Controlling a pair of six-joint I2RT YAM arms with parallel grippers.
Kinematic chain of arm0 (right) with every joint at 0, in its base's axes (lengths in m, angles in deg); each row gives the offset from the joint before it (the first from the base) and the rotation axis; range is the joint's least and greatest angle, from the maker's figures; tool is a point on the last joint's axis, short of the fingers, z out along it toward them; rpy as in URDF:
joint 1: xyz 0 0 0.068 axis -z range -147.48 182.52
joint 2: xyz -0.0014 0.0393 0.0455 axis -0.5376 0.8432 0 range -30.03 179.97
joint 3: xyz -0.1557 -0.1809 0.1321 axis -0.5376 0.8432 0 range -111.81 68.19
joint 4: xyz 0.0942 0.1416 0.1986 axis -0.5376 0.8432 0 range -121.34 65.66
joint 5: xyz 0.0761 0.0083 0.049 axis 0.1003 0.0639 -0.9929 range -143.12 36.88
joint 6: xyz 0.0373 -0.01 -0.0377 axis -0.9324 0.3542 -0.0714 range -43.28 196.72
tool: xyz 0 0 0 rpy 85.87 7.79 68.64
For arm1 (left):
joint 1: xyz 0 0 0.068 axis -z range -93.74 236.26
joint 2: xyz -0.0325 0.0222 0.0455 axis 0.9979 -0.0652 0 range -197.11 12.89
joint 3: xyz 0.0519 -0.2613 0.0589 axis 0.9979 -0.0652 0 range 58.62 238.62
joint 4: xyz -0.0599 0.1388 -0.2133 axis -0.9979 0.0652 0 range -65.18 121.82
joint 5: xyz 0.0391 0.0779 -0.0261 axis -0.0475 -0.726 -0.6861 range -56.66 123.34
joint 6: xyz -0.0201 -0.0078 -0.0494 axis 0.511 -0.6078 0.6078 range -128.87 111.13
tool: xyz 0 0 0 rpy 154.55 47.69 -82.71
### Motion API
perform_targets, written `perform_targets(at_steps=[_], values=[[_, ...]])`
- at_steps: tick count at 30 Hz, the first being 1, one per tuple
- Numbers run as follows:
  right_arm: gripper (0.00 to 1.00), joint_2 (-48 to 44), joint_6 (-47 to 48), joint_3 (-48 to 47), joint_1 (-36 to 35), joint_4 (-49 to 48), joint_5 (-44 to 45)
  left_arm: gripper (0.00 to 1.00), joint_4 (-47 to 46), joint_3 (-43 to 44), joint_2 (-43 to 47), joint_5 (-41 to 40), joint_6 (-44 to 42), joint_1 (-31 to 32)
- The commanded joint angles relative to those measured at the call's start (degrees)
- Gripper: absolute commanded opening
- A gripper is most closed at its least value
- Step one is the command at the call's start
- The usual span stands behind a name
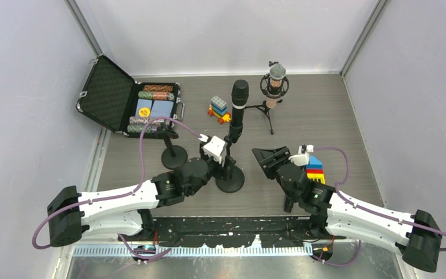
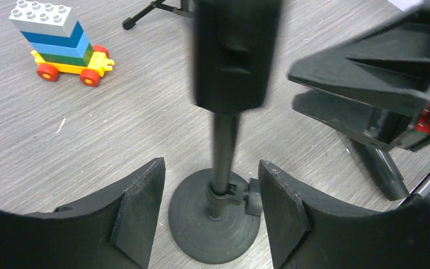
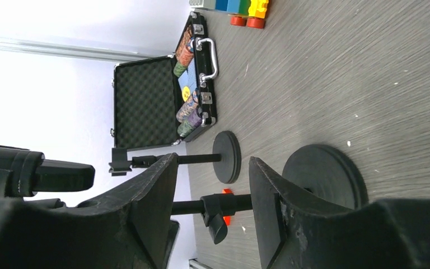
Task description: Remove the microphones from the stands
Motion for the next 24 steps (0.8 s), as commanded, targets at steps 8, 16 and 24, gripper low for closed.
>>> perform_targets(at_steps=[8,16,24], values=[[0.54,7.23,0.68,7.25,0.21,-16.80,-15.65,0.63,1.80,1.23,5.91,21.08,-1.26,-8.35],[0.51,14.43,-2.75,7.51,-2.65,-25.04,-16.60,0.64,-1.25,-0.68,7.52,26.27,-4.13,-8.65],[0.51,6.26,-4.14,3.39,-3.39,-8.71,-9.46,0.62,-5.48,-1.32,5.29,27.56,-2.71,-9.15]])
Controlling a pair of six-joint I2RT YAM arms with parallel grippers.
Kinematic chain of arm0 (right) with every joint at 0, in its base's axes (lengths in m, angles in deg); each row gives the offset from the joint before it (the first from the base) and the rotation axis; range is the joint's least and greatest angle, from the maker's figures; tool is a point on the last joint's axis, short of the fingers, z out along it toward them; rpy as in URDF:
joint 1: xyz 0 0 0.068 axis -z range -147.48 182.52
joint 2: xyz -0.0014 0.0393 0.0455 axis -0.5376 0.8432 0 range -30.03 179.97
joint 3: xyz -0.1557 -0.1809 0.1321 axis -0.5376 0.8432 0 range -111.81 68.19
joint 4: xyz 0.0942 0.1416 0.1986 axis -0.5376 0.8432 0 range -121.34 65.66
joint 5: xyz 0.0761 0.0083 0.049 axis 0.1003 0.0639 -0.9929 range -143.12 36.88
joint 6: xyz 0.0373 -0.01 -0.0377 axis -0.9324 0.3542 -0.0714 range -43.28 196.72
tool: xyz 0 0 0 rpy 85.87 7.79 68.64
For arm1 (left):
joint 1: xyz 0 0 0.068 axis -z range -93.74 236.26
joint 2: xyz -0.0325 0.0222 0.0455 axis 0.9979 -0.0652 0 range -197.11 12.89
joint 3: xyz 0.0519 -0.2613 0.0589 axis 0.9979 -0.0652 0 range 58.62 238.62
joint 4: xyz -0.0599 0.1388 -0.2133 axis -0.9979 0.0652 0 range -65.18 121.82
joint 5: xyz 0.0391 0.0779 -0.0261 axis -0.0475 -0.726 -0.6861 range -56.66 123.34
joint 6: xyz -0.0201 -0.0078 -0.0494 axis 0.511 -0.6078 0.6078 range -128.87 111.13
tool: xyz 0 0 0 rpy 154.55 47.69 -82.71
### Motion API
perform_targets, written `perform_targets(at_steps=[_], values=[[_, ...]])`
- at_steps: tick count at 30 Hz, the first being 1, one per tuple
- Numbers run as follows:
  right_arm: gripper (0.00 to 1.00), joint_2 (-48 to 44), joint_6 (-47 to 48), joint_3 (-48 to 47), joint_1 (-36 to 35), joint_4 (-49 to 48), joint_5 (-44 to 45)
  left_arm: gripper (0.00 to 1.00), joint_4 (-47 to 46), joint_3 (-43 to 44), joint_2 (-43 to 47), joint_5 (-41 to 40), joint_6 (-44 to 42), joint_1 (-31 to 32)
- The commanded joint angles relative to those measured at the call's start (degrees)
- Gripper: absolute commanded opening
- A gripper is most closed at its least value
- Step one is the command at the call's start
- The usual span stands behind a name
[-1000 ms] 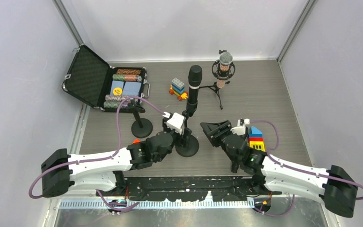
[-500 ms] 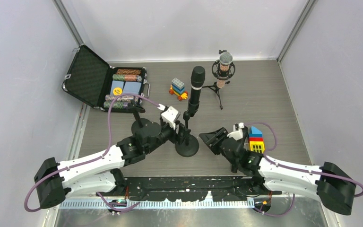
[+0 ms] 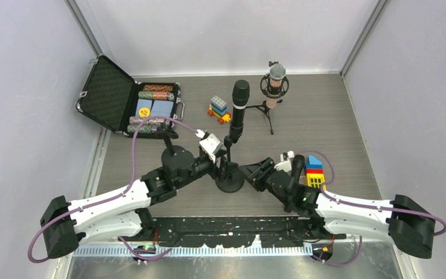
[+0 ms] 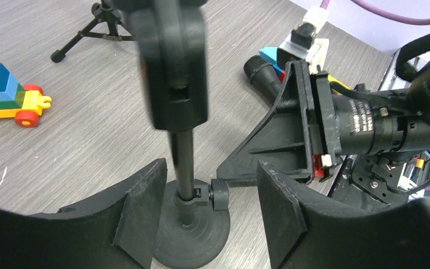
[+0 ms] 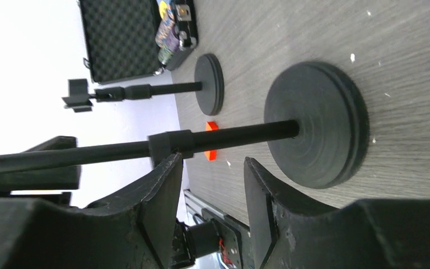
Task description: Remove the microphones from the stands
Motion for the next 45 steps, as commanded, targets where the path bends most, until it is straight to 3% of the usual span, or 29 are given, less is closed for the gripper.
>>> perform_targets(at_steps=[1,5,10,25,45], values=[[0.50,-4.94,-0.32,-3.38,-0.24,5.43,3.85,0.60,-7.51,-1.36,-1.33,1.90,0.29,-0.49],[0.49,-10.17,-0.06,0.67,-0.33,1.80,5.36,0.56,-11.38,-2.98,-2.61,1.36,0.44,-0.51],[0.47,-13.40,1.65,2.03,-0.33,-0.69,3.75,0.49,-8.86,-1.19,-2.96,1.39,-0.21,-0.46],[0.44,3.12,3.60,3.65,-0.33,-23.55,-6.09,0.43,-11.88,-0.80,-2.47,-1.63,0.23,-0.44],[0.41,5.93,4.65,2.20,-0.33,-24.44,-7.03,0.36,-11.68,1.54,-5.15,-1.17,-4.92,-0.44]])
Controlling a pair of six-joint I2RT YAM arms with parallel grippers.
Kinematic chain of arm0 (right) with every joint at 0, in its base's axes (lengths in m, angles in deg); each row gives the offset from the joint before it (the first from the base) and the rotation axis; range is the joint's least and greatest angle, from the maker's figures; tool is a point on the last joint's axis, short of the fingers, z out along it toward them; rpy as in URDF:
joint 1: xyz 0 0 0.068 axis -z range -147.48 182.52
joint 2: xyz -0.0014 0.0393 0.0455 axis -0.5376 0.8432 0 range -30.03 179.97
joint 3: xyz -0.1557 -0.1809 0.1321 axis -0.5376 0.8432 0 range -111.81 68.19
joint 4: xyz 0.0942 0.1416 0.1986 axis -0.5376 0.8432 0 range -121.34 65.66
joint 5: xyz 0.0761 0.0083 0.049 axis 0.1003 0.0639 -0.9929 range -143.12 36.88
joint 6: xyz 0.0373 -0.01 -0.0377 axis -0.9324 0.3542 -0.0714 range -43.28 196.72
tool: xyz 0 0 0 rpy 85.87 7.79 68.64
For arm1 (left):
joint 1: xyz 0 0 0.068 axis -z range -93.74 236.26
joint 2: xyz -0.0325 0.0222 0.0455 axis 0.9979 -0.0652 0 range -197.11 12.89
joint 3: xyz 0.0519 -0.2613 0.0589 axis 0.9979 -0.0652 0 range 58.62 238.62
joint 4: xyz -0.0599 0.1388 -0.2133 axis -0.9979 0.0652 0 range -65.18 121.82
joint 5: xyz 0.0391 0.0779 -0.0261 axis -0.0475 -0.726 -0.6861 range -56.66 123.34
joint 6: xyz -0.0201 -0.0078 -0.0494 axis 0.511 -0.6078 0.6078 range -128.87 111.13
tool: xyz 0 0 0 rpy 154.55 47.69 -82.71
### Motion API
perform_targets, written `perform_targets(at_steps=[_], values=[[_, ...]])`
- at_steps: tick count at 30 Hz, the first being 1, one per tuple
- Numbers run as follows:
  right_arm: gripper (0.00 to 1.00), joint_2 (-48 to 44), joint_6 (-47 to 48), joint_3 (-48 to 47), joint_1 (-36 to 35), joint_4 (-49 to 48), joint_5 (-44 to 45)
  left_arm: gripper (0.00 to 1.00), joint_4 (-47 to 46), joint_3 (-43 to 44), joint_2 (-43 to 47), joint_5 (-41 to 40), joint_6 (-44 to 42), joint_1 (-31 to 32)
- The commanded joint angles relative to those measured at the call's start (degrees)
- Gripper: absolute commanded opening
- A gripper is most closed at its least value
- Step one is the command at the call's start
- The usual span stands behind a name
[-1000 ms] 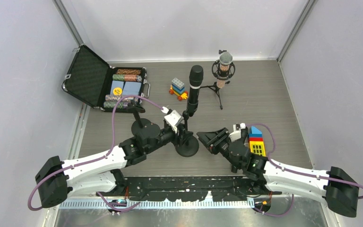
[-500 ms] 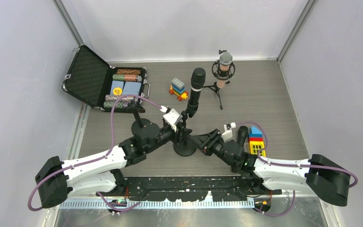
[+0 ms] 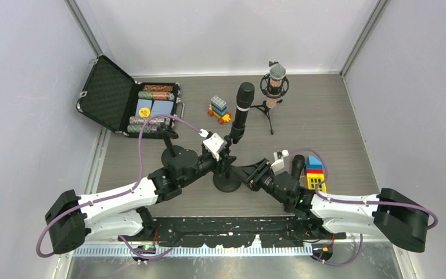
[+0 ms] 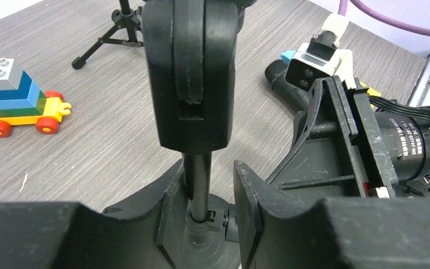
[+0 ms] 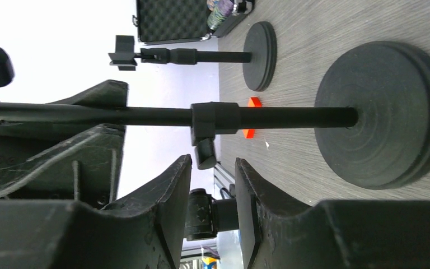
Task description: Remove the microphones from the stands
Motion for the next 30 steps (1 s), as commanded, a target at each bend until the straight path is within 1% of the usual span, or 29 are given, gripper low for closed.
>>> perform_targets(at_steps=[1,4,10,14,17,19,24,26,27,28,30], values=[[0.40,2.53,1.02,-2.02,-0.29,-3.91,-0.75,0.35,-4.45,2.99,-0.51,0.51,-2.55,0.16],[0.39,4.00,1.68,-2.88,-0.33,-4.63,-1.07,0.31,-5.32,2.39,-0.39,0.38,-2.71,0.10],[0.35,6.57,2.05,-3.05,-0.25,-8.44,0.19,0.18,-6.02,1.19,-0.25,-0.24,-3.31,0.11],[0.33,7.05,2.68,-3.63,-0.14,-8.16,0.38,0.15,-6.76,1.06,-0.48,-0.44,-3.61,0.13],[0.33,7.64,2.44,-3.77,-0.07,-8.24,0.38,0.10,-6.63,1.00,-0.74,-0.25,-3.72,0.13],[0.32,8.29,2.35,-3.78,-0.07,-8.98,-0.03,0.05,-6.44,0.81,-0.69,-0.24,-3.29,0.15],[0.28,11.31,2.54,-4.39,-0.03,-11.95,-1.51,0.00,-6.64,0.24,-1.55,-0.24,-1.99,0.15],[0.16,12.17,2.67,-4.26,-0.05,-13.25,-1.40,0.00,-5.66,0.43,-1.78,-0.23,-1.77,0.10],[0.14,12.33,3.23,-4.16,-0.11,-13.37,-1.39,0.00,-5.24,0.45,-1.74,0.17,-1.50,0.12],[0.07,12.29,3.80,-4.11,-0.06,-13.28,-1.13,0.00,-5.15,0.33,-1.66,0.30,-1.26,0.13],[0.01,11.53,7.01,-4.59,-0.05,-11.36,-1.52,0.00,-5.22,-0.03,-1.64,0.46,-0.73,0.11]])
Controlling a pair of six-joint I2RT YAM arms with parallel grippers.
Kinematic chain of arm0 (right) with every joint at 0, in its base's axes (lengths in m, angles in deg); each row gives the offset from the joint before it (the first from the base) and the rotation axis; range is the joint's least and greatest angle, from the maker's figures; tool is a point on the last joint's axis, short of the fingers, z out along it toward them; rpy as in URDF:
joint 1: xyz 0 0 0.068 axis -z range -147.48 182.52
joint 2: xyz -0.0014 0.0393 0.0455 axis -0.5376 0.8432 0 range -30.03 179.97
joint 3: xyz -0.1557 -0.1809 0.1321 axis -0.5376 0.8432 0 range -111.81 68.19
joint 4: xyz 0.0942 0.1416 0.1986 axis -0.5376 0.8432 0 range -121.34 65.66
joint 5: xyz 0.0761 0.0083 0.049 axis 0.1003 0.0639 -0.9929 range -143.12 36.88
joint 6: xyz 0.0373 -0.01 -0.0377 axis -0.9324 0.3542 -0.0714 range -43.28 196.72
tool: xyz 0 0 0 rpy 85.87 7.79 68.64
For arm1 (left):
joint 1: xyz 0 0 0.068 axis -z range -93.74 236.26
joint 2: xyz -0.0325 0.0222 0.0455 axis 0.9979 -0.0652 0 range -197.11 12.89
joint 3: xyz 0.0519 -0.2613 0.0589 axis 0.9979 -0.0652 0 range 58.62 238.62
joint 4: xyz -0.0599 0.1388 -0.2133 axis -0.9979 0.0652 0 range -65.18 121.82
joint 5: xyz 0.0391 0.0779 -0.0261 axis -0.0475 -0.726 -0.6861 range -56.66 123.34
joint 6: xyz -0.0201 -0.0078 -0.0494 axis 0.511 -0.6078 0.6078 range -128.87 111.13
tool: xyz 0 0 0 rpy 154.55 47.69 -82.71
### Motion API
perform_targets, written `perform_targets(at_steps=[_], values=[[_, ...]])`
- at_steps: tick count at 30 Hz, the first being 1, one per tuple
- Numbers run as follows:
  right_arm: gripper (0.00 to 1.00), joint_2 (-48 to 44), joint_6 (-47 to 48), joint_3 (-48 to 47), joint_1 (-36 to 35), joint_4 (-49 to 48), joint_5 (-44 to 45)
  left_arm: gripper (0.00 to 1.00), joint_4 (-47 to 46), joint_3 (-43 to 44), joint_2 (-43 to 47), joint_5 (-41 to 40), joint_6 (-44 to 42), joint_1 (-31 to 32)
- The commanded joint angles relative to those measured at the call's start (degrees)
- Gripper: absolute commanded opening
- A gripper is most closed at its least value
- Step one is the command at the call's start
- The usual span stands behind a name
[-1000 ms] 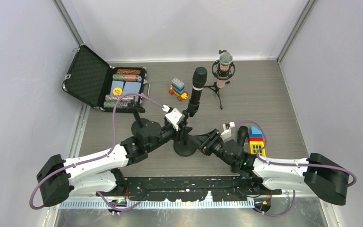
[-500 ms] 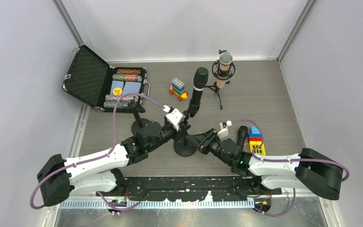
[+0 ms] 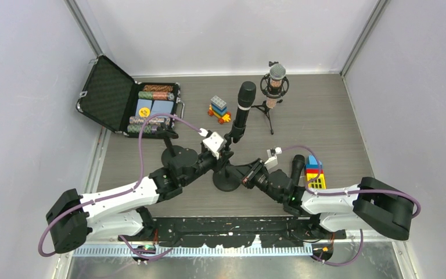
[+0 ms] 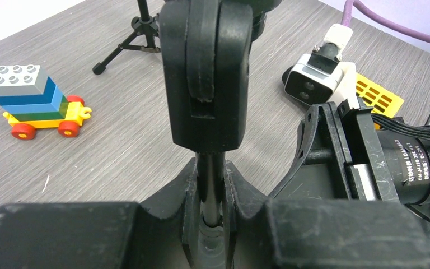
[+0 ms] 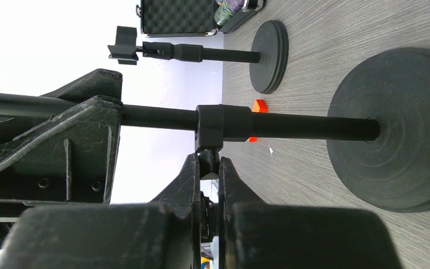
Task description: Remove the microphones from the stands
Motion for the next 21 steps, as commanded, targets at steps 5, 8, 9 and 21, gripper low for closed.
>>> perform_targets(at_steps=[5,8,9,21], values=[[0.00,-6.35,21.00,-8.57,-0.07,20.87,0.28,0.00,-2.05,0.45,-0.88,2.57,2.36,0.62],[0.00,-8.66,32.10,-12.59,-0.07,31.76,0.75,0.00,-0.66,1.15,-1.34,2.54,2.72,0.68],[0.00,-9.51,33.88,-12.94,-0.07,32.64,1.12,0.00,-0.57,1.15,-1.38,2.39,2.78,0.67],[0.08,-6.58,61.72,-20.21,-0.15,41.94,-2.05,0.00,0.56,0.08,0.77,-1.34,4.02,0.61]])
